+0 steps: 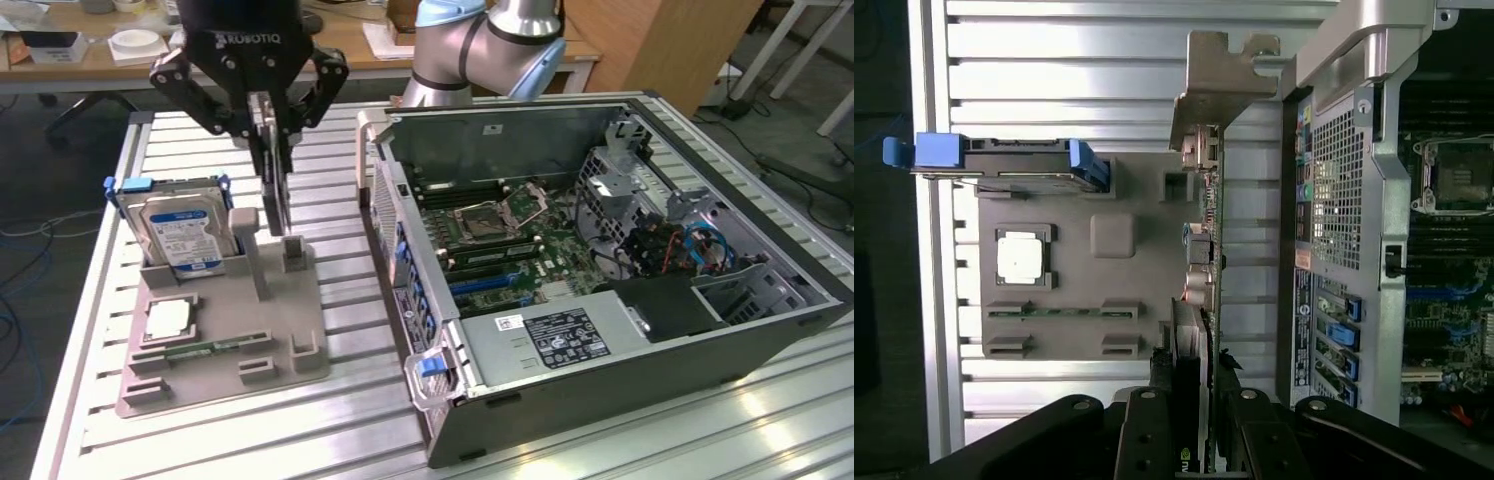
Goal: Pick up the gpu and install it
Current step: 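Pick up the gpu and move the gpu toward the slot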
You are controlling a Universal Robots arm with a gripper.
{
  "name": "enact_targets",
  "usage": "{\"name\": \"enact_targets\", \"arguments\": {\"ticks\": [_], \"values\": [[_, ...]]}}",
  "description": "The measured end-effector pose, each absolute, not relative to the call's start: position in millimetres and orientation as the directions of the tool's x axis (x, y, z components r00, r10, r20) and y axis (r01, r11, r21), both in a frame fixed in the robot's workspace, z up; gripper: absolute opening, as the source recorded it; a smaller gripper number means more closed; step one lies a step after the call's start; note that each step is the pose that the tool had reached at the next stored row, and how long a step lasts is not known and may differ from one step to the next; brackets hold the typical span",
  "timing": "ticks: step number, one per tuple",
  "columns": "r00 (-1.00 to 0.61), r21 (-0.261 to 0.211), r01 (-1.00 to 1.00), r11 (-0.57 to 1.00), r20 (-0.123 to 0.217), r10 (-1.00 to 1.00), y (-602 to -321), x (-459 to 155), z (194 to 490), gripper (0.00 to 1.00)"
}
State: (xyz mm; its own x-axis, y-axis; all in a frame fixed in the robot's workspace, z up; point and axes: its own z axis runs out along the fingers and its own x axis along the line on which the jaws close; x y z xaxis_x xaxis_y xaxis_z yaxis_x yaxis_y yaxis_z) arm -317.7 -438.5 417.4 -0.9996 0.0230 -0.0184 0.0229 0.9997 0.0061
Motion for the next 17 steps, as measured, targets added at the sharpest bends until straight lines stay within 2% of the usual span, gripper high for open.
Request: {"name": "enact_targets", "arguments": {"ticks": [7,17], "values": [[-1.000,0.006,0.023,1.000,-0.018,0.023,-439,-318,430,0.27],[-1.000,0.006,0.023,1.000,-0.018,0.023,-439,-311,431,0.27]]}}
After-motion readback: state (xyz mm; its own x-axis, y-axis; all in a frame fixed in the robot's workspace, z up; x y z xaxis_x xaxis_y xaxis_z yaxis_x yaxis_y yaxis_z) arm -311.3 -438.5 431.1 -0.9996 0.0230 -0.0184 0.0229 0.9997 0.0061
